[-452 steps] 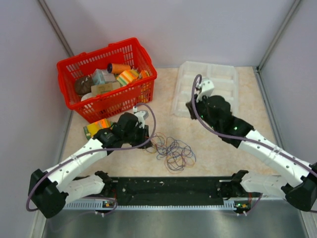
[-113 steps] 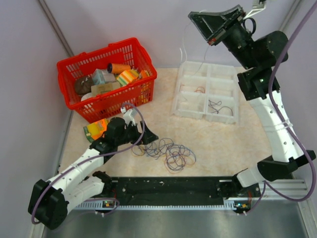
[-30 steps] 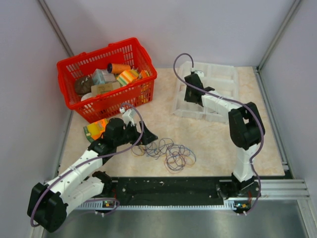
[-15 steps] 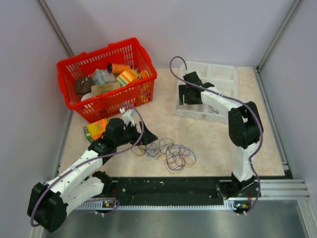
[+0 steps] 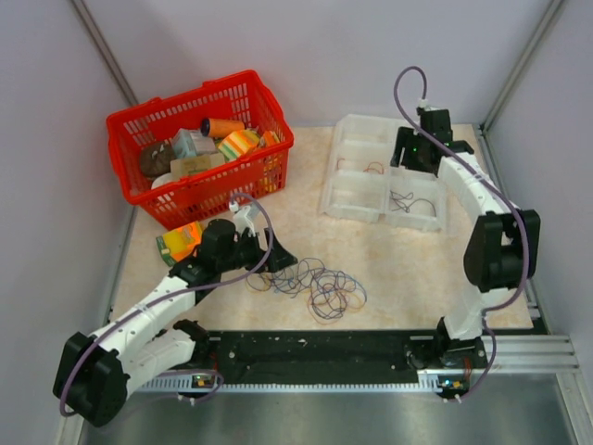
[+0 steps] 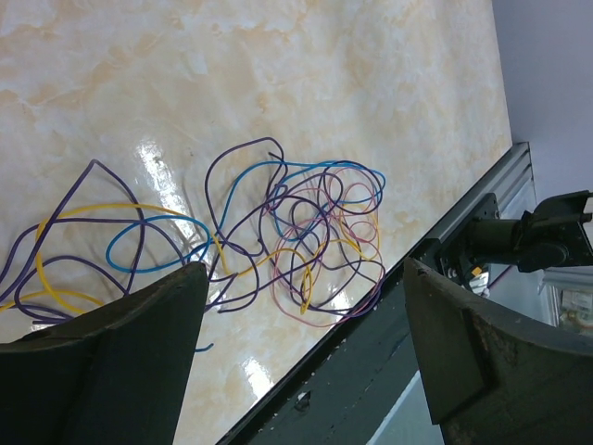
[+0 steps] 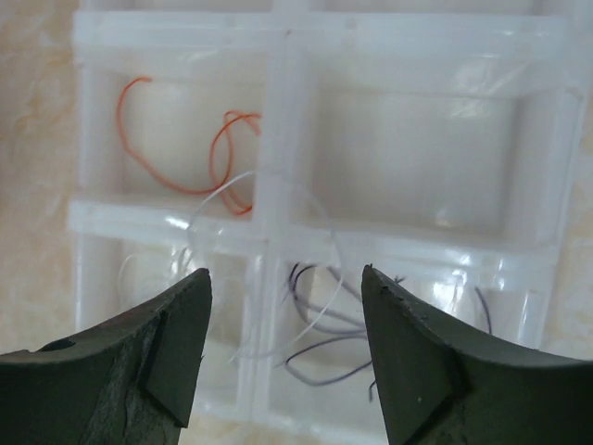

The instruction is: Untangle the cables

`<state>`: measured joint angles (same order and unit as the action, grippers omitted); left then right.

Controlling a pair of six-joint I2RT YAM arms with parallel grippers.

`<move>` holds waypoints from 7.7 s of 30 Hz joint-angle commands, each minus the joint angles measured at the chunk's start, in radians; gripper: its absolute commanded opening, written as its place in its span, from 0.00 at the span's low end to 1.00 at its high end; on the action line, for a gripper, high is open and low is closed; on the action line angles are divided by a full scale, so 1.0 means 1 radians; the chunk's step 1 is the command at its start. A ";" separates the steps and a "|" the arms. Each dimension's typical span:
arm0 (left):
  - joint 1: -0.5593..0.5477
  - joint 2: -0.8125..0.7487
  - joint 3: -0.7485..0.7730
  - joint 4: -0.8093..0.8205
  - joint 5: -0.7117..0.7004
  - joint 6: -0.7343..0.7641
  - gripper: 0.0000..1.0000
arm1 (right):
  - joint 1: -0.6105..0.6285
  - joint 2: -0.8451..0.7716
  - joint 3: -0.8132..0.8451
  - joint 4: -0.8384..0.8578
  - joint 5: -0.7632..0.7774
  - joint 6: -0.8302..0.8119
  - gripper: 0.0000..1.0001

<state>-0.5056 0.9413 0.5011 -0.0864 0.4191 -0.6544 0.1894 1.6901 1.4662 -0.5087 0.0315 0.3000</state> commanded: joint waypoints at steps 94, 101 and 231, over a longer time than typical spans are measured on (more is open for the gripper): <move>-0.067 0.249 0.318 -0.263 -0.439 0.228 0.03 | 0.579 -0.245 -0.831 0.625 -0.593 0.275 0.57; -0.065 -0.007 0.477 -0.349 -0.382 0.309 0.00 | 0.582 -0.159 -0.889 0.676 -0.472 0.323 0.56; -0.353 -0.009 -0.113 0.258 -0.358 0.041 0.00 | 0.688 -0.613 0.435 0.308 0.139 -0.348 0.00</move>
<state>-0.8627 0.9680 0.3195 0.1207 -0.1059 -0.7033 0.8761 1.1103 2.0209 -0.2970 0.2832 -0.1577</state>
